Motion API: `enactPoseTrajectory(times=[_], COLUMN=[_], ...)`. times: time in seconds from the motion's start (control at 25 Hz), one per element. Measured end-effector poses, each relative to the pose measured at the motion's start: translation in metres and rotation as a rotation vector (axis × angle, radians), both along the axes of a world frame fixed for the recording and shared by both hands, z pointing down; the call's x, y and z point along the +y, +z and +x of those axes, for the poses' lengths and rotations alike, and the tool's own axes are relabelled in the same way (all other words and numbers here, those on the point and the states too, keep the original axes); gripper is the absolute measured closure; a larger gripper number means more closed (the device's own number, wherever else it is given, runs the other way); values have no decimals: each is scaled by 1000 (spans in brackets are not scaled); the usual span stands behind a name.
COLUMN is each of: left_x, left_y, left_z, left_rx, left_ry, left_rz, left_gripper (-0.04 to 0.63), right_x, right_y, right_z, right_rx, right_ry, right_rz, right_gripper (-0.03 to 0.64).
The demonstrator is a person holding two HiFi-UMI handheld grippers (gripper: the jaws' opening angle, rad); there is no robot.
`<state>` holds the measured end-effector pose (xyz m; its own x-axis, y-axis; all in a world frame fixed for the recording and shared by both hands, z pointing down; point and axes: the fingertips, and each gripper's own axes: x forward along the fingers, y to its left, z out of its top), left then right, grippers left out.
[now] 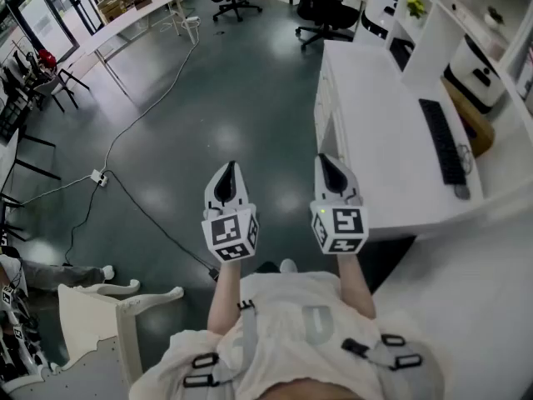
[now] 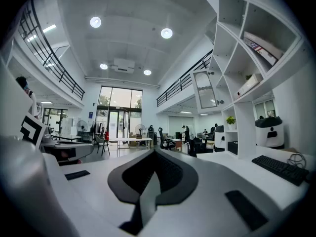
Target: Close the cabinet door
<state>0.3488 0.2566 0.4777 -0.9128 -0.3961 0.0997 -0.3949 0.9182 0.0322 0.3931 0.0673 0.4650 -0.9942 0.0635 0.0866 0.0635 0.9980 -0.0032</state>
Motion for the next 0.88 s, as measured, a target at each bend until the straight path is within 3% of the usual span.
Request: enactPoseTrajectory(times=[0.44, 0.68, 0.88], left_x=[-2, -4, -5], left_y=[-8, -4, 8], left_z=[-20, -22, -27], left_rx=[-26, -20, 11], left_ry=[-7, -6, -10], left_rz=[-4, 1, 24], left_gripper=[591, 591, 591], right_x=[-6, -15, -13], right_y=[-5, -3, 5], right_z=[-14, -18, -24], right_rx=[-15, -27, 1], right_ry=[3, 9, -17], right_rz=[-1, -96, -98], right_gripper=[612, 612, 612])
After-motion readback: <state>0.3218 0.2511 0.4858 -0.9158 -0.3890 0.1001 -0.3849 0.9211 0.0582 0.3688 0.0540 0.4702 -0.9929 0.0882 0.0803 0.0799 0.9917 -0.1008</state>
